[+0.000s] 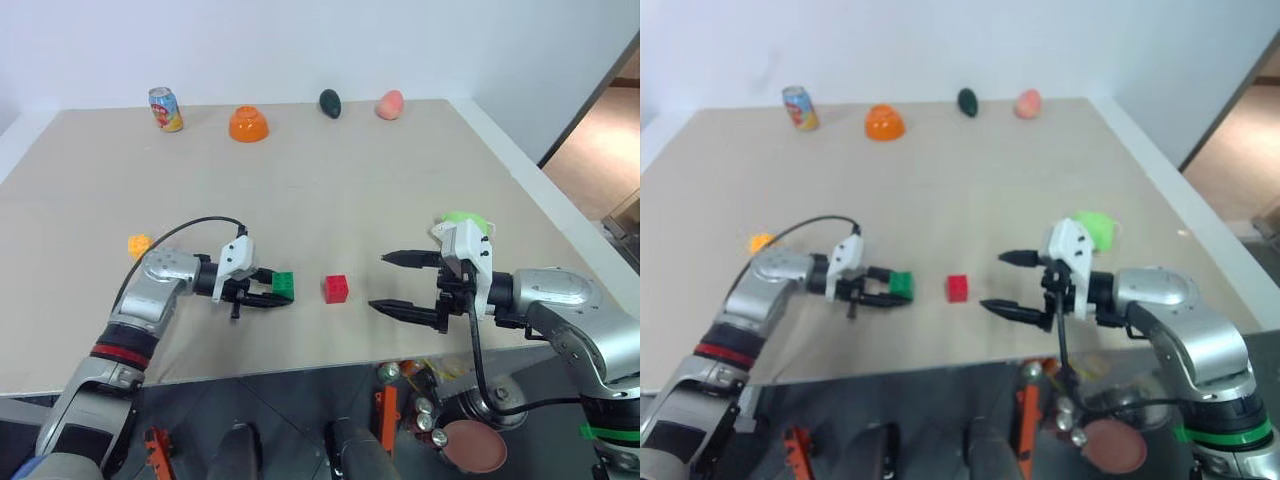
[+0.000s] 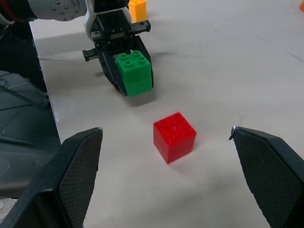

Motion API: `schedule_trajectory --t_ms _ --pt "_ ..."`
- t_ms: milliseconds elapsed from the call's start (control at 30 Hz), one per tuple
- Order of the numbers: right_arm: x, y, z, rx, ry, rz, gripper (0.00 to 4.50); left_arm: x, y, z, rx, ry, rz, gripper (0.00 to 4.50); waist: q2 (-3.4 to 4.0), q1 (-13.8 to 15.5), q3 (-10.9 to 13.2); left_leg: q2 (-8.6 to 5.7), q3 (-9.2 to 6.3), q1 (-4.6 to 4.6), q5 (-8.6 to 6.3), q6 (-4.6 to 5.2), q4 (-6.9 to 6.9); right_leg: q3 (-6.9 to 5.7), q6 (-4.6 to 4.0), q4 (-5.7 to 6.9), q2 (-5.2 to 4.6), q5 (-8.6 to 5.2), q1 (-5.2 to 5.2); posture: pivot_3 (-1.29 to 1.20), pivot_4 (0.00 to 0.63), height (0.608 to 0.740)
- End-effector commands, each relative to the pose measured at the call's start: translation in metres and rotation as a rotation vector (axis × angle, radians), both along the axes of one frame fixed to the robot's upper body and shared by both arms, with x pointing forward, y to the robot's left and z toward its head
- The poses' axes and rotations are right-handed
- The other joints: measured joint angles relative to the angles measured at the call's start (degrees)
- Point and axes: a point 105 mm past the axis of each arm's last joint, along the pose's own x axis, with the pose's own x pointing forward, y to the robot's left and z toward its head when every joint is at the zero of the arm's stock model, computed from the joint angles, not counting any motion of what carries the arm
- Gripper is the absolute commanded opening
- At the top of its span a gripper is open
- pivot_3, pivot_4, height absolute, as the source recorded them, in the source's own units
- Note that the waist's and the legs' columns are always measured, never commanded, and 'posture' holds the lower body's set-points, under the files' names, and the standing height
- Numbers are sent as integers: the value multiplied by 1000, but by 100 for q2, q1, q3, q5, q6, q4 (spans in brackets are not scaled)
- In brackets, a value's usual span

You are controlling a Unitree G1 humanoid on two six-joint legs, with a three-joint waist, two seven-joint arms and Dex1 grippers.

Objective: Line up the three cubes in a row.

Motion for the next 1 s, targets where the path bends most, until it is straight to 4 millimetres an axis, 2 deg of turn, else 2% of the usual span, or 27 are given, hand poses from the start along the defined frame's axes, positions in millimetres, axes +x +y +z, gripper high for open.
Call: schedule_trajectory --t_ms 33,367,567,633,700,833,1000 --pt "-2 1 13 7 -60 7 4500 3 -2 6 12 -42 -12 1340 0 2 0 0 -1 1 0 0 0 0 0 1 0 0 1 0 150 738" --pt "-3 6 14 7 -67 26 4500 16 4 -3 10 -46 71 1340 0 9 0 -2 -1 -4 0 0 10 1 1 0 -3 1 3 0 150 738" --pt "-2 6 15 -1 -69 33 4500 15 2 -4 -7 -32 81 1340 0 9 0 -2 -1 -4 0 0 10 1 2 0 -3 1 3 0 150 738" --pt "-2 5 15 -3 -70 34 4500 14 1 -6 -6 -28 85 2389 0 9 0 -2 -1 -4 0 0 10 1 2 0 -3 1 3 0 150 738" --pt "-1 5 16 -4 -71 35 4500 11 1 -7 -14 22 75 3087 0 8 0 -2 -1 -4 0 0 10 1 2 0 -3 1 3 0 150 738" --pt "0 6 18 -5 -77 40 4500 16 2 -1 -36 -38 111 4407 0 9 0 -2 -1 -4 0 0 10 1 2 0 -3 1 3 0 150 738" --pt "4 9 22 -4 -85 65 4500 9 12 16 -59 5 102 4486 0 5 0 -1 -1 -3 0 0 10 1 2 0 -3 2 3 0 150 738"
